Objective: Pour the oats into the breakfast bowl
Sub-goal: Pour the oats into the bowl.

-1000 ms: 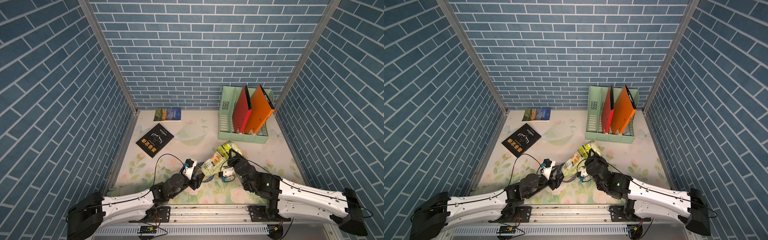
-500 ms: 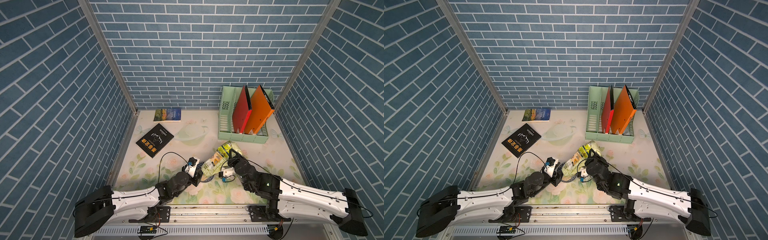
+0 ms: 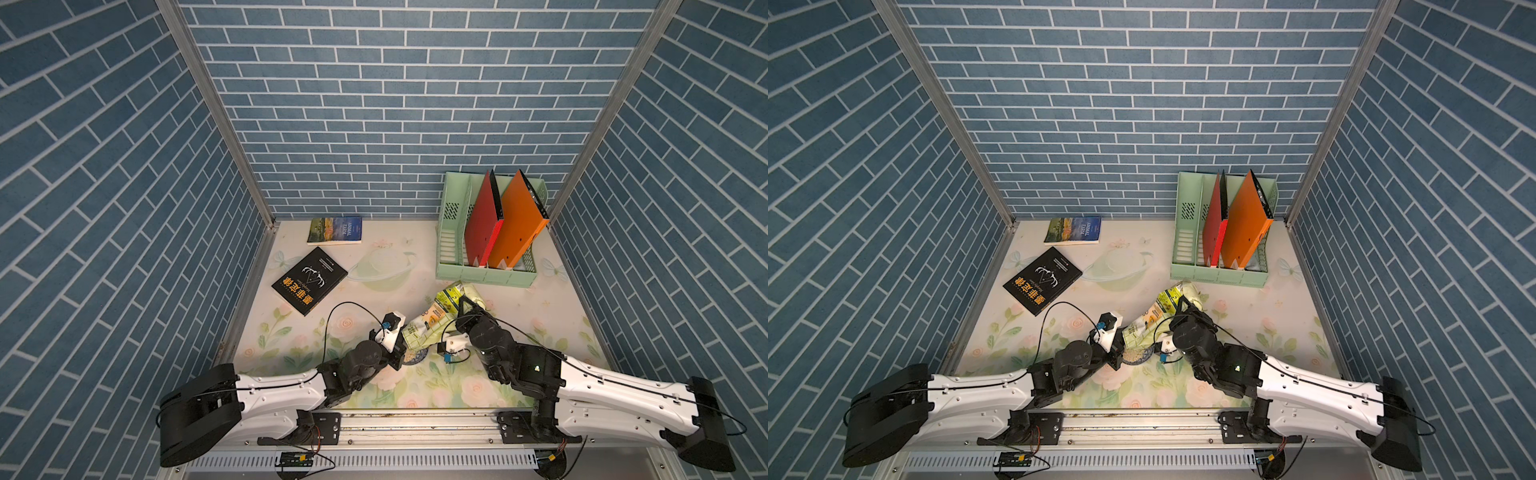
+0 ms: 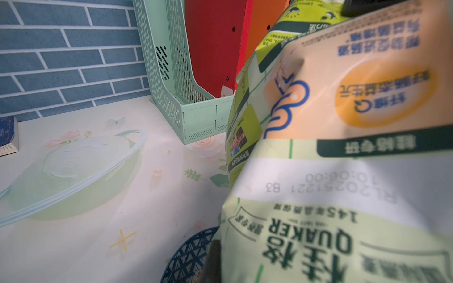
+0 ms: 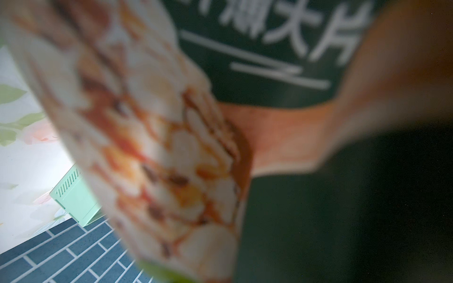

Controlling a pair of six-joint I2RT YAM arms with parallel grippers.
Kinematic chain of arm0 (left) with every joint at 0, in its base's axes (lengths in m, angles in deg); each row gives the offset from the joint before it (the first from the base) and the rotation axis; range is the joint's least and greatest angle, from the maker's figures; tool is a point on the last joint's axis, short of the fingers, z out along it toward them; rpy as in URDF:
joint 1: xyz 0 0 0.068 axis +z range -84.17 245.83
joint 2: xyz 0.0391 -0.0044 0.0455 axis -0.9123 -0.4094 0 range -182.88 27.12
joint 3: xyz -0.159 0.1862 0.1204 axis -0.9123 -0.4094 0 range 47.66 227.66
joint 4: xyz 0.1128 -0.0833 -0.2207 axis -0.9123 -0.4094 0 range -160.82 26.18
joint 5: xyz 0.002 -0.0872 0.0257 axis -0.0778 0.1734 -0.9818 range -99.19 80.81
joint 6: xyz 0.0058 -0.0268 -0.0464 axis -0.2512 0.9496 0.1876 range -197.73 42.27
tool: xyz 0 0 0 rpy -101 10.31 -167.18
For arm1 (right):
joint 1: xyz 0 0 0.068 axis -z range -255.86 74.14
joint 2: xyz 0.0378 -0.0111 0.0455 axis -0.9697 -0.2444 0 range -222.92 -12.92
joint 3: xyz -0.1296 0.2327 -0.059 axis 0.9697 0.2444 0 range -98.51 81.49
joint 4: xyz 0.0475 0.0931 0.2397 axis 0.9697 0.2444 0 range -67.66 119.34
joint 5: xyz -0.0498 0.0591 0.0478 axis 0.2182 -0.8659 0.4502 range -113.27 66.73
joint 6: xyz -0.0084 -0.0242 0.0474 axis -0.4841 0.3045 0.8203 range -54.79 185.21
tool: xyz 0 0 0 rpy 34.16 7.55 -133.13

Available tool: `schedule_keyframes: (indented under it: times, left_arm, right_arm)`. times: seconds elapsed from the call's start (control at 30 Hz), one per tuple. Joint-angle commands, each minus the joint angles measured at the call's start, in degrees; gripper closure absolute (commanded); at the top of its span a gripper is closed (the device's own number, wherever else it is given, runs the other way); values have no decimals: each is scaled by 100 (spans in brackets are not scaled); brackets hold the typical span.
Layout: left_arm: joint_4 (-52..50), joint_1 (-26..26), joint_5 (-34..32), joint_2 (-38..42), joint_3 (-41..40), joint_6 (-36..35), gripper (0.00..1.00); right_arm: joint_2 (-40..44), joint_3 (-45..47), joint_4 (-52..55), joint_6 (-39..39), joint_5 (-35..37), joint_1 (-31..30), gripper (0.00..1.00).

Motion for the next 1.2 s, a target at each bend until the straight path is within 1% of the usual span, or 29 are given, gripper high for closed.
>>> schedule_keyframes:
  times: [0.0,0.17,0.3,0.8,0.87,0.93,1.0,1.1,1.13,1.17]
  left_arm:
    - [114,22,377,-58,-6,16,100]
    - [150,35,380,-348,28,98,100]
    - [165,97,220,-531,87,206,100]
    - [455,214,15,55,-266,370,100]
    - [534,232,196,-68,-269,481,100]
    - [440,239,591,-423,-107,468,100]
    - [208,234,531,-639,88,523,100]
    - [698,293,468,-415,-228,659,100]
    - [789,316,551,-390,-304,698,100]
    - [667,322,604,-412,-272,671,100]
  right_arm:
    - [122,-419,-557,98,213,-44,100]
    - [63,-439,-578,76,218,-62,100]
    - [16,-465,-504,84,200,-138,100]
    - [-142,-640,-610,-36,235,-270,100]
    - [-167,-630,-634,-55,223,-284,100]
    - [-199,-614,-669,-79,199,-289,100]
    - [-213,-611,-711,-92,221,-289,100]
    - [-165,-613,-699,-66,235,-289,100]
    - [-161,-607,-670,-47,228,-289,100]
    - [-161,-600,-652,-48,219,-289,100]
